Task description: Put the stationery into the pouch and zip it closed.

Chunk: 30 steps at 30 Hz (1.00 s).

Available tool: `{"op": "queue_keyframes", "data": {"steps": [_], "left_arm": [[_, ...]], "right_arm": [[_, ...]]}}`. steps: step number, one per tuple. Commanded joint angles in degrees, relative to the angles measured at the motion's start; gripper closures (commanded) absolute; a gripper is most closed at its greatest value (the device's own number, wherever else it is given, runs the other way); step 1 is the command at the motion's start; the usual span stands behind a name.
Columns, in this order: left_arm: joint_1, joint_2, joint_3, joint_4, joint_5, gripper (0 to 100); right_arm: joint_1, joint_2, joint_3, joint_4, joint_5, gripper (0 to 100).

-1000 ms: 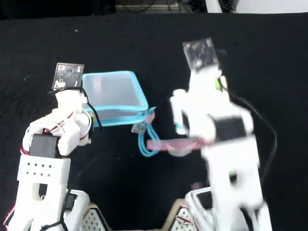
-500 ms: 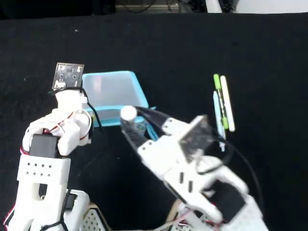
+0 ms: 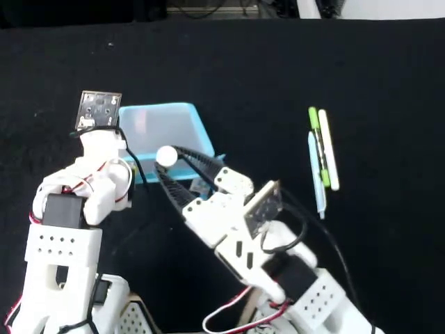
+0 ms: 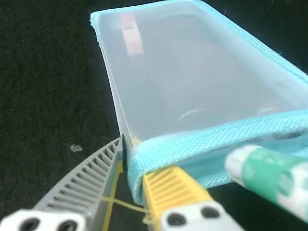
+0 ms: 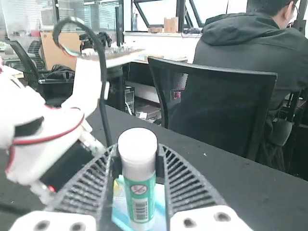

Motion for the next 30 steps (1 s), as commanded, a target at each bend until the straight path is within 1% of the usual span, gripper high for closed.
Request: {"op": "queue_keyframes", "data": {"steps": [1, 3, 8, 11, 15, 17, 20, 22, 26, 27, 30], "left_arm": [[0.22, -0.18, -0.57, -0.62, 0.7, 97], [0.22, -0.18, -0.57, -0.62, 0.7, 97], [0.22, -0.18, -0.57, -0.53, 0.7, 97], [0.22, -0.18, -0.57, -0.53, 0.7, 97], [0.22, -0.18, -0.57, -0.53, 0.7, 97], [0.22, -0.18, -0.57, -0.62, 0.7, 97], [0.22, -0.18, -0.57, -0.62, 0.7, 97], [0.22, -0.18, -0.57, -0.62, 0.7, 97], [0.22, -0.18, -0.57, -0.7, 0.7, 97], [0.22, -0.18, -0.57, -0.7, 0.7, 97], [0.22, -0.18, -0.57, -0.62, 0.7, 97]], "right_arm": [[-0.26, -0.92, 2.59, -6.68, 0.0, 98.7], [-0.26, -0.92, 4.88, -9.32, 2.29, 98.7], [-0.26, -0.92, 9.98, -16.09, 14.51, 98.7], [-0.26, -0.92, 12.62, -19.43, 19.78, 98.7], [-0.26, -1.27, 15.25, -22.59, 23.3, 98.7], [0.35, -1.36, 15.96, -22.59, 24.35, 98.7], [2.11, -1.27, 16.66, -21.19, 24.44, 98.6], [2.99, -1.45, 16.04, -17.23, 23.82, 98.2], [3.08, -1.45, 10.33, -4.22, 15.38, 97.7], [3.08, -1.36, 7.96, -0.09, 13.36, 95.6], [3.08, -1.01, 0.4, 12.04, 8.26, 84.6]]}}
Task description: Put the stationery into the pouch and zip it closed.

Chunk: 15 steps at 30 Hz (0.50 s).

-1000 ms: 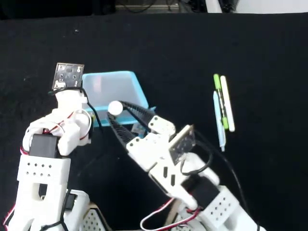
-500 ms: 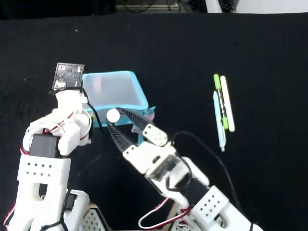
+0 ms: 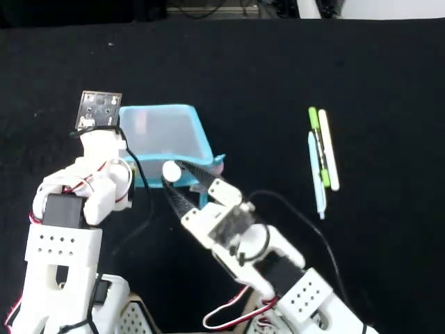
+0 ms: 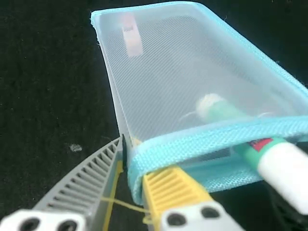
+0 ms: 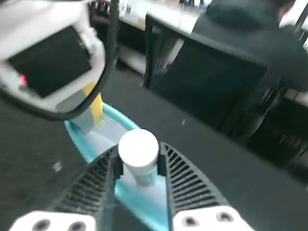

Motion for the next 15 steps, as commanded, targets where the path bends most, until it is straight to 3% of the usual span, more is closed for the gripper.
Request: {"op": "queue_keyframes", "data": {"steps": [1, 11, 15], "left_arm": [[0.22, -0.18, -0.57, -0.62, 0.7, 97], [0.22, -0.18, -0.57, -0.7, 0.7, 97], [0.13, -0.18, -0.57, -0.7, 0.7, 97]], "right_arm": [[1.32, -1.01, -11.38, 14.95, -6.15, 81.4], [1.85, -1.01, -31.52, 33.67, -8.0, 79.0], [7.91, -0.84, -38.2, 40.79, -8.35, 79.0]]}}
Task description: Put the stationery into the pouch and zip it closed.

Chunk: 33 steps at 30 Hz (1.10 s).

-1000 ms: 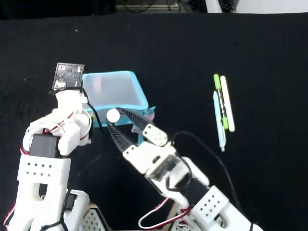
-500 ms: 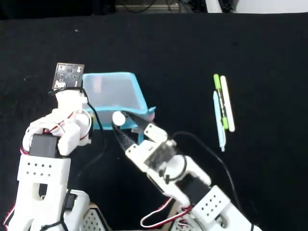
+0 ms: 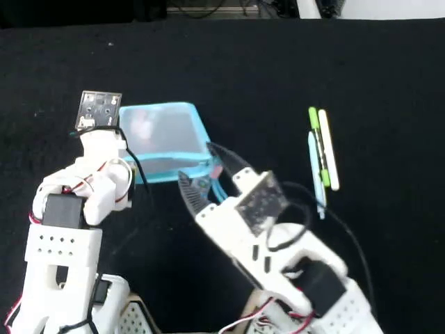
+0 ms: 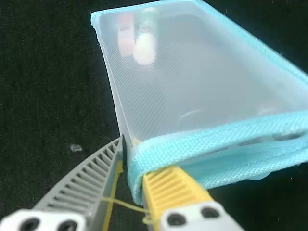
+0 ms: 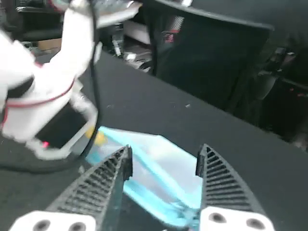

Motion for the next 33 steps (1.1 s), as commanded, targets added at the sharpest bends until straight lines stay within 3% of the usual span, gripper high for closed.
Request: {"op": "queue_keyframes", "data": {"steps": [1, 6, 10, 14, 20, 33], "left_arm": [[0.13, -0.18, -0.57, -0.7, 0.7, 97], [-0.04, -0.18, -0.57, -0.7, 0.7, 97], [-0.22, -0.18, -0.57, -0.7, 0.7, 97], [-0.22, -0.18, -0.57, -0.62, 0.7, 97], [-0.22, -0.18, -0.57, -0.62, 0.7, 97], [-0.22, -0.18, -0.57, -0.53, 0.7, 97]], "right_arm": [[7.91, -0.75, -7.6, 5.8, -0.79, 79.0], [24.44, 3.3, -8.04, 10.02, -0.79, 79.0], [38.42, 15.43, -8.4, 10.02, -0.35, 79.0], [46.24, 28.53, -8.4, 4.84, 0.26, 78.9], [48.0, 47.6, -12.97, 0.88, 7.38, 79.0], [51.34, 97.45, -57.19, 22.77, 7.74, 79.0]]}}
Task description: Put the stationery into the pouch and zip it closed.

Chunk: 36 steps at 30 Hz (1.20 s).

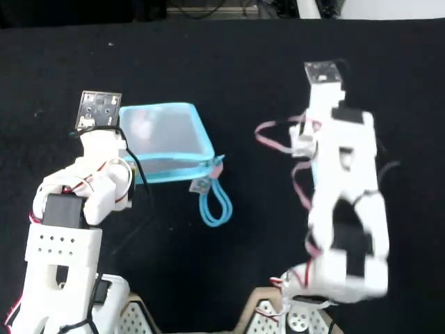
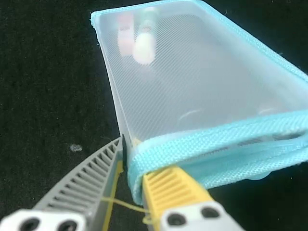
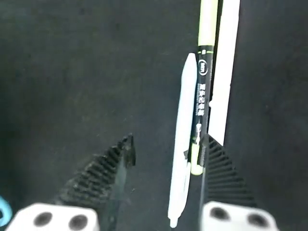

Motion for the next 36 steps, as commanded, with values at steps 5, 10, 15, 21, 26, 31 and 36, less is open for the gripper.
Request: {"op": "queue_keyframes", "data": {"steps": [5, 10, 15, 21, 26, 31, 36], "left_arm": [[-0.22, -0.18, -0.57, -0.53, 0.7, 97], [-0.22, -0.18, -0.57, -0.53, 0.62, 97], [-0.22, -0.18, -0.57, -0.53, 0.62, 97], [-0.22, -0.18, -0.57, -0.53, 0.62, 97], [-0.22, -0.18, -0.57, -0.53, 0.62, 97], [-0.22, -0.18, -0.57, -0.53, 0.62, 97], [-0.22, -0.18, -0.57, -0.53, 0.62, 97]], "right_arm": [[2.11, 23.69, -27.74, 13.63, 0.79, 79.0], [0.0, 34.68, -40.66, 21.19, 1.32, 79.0], [-3.25, 42.15, -49.71, 26.46, 5.36, 79.0], [-5.19, 44.09, -54.46, 29.8, 7.3, 88.4], [-4.92, 39.69, -52.88, 29.98, 7.3, 97.0], [-6.59, 33.19, -43.3, 27.08, 8.18, 96.6], [-7.74, 22.9, -25.54, 15.91, 8.09, 96.6]]}}
